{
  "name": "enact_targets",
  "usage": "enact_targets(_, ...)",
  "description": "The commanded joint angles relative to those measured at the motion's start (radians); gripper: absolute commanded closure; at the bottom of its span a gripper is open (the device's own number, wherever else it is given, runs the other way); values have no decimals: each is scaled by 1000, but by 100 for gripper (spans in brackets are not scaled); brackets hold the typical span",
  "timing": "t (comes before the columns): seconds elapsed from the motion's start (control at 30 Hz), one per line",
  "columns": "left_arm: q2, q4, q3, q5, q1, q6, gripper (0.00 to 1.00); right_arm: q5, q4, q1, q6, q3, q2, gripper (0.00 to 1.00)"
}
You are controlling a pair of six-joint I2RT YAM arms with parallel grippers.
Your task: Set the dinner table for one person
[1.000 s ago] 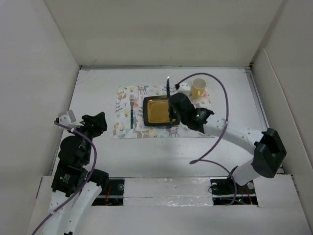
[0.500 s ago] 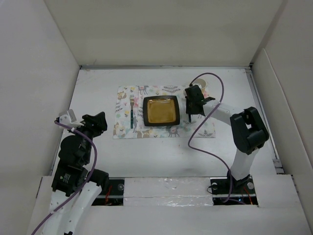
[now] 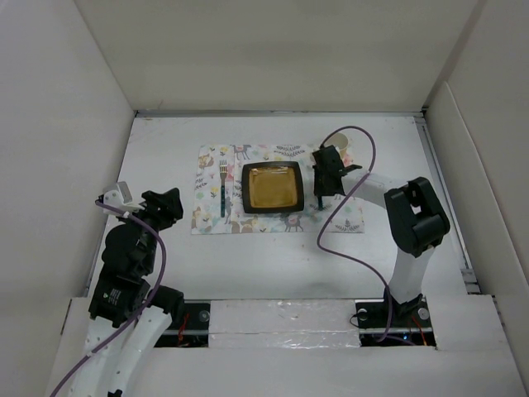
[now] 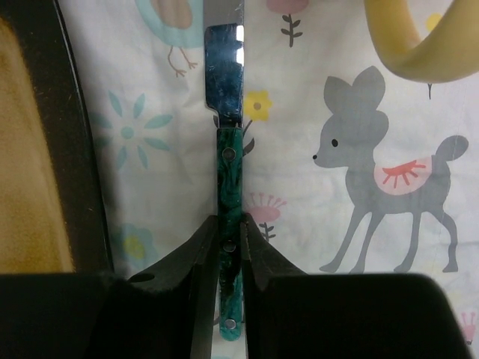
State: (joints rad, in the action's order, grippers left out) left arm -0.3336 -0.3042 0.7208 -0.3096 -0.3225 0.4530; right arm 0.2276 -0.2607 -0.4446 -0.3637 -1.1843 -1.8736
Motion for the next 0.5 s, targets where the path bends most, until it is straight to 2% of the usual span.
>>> enact_targets(0.0,-9,43,26,7,5,-11,43,4,15,-2,-26,2,47,76)
enact_targets(0.07,-8,47,26,1,5,-13,43,-8,32,-2,-34,35,89,63)
enact_targets(0.13,-12,36,29,0,5,-11,43,-31,29,-2,-37,45,125,56)
enact_targets(0.3,-13,40,26,-3,5,-23,40,-7,3,-37,-40,66,341,50)
enact_targets(0.37,-15,37,26,1,5,-25,37,-1,49,-68,-38,110,431,48)
enact_targets(0.4,-15,40,26,1,5,-28,35,18,67,-98,-43,133,538,47)
enact_targets(0.47,-19,43,26,-5,5,-37,33,52,165,-130,-49,193,661,40)
